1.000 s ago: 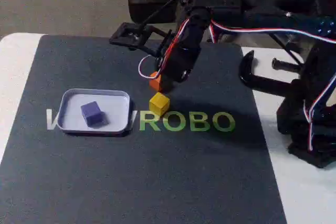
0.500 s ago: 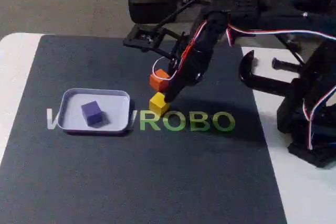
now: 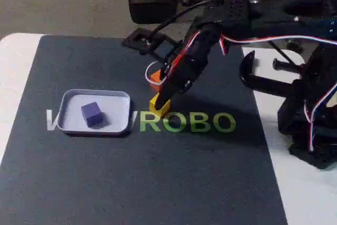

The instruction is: Move blocks one by one until all three blocks are in the tray.

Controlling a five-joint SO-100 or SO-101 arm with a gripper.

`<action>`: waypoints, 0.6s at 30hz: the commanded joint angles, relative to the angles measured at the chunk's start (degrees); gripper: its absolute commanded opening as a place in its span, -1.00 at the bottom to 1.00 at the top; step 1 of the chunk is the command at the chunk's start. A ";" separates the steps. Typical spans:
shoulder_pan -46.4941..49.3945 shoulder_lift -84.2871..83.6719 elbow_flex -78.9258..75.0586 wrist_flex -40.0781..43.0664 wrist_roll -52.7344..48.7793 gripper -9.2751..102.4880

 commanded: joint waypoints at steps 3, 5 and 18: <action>0.79 0.18 -0.09 -0.44 1.67 -0.53; 0.44 -0.26 -0.62 -0.53 2.46 -0.53; -0.44 -5.89 -1.49 -4.04 2.55 -0.53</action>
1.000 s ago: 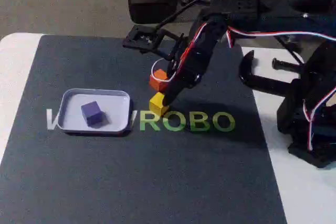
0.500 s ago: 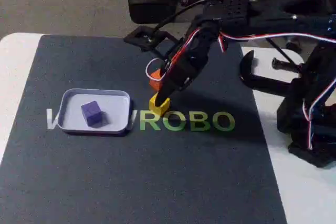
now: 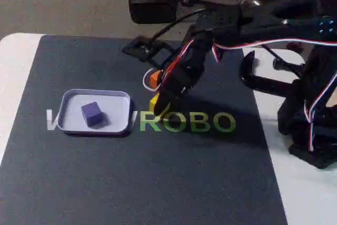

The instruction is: Move blocks one by one until all three blocks are in the tray.

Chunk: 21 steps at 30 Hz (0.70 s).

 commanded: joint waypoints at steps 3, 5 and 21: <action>0.18 -1.05 -1.76 -1.76 0.00 -0.53; 0.18 -2.02 -2.29 -2.02 0.09 -0.53; -1.85 -6.33 -11.16 -1.76 3.34 -0.98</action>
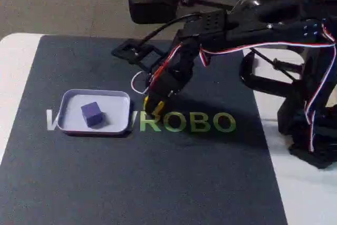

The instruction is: Move blocks one by one until all three blocks are in the tray.

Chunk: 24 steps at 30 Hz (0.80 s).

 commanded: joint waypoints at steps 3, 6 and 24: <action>-2.02 2.02 -3.78 -0.09 1.85 -0.98; -4.22 3.43 -5.27 -0.09 3.69 -0.98; -8.61 -12.74 -30.32 1.85 11.69 -0.98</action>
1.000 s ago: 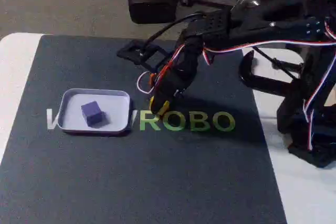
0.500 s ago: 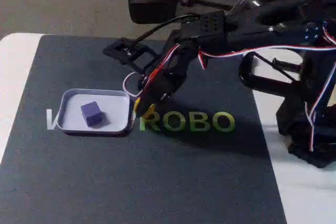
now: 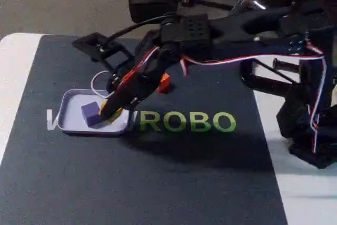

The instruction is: Move blocks one by one until all three blocks are in the tray.

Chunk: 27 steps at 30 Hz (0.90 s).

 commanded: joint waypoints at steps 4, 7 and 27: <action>1.76 -2.64 -6.06 0.44 0.70 -0.98; 2.11 -3.34 -6.06 0.44 0.26 -0.98; 2.64 -0.62 -5.62 5.01 -3.96 -0.36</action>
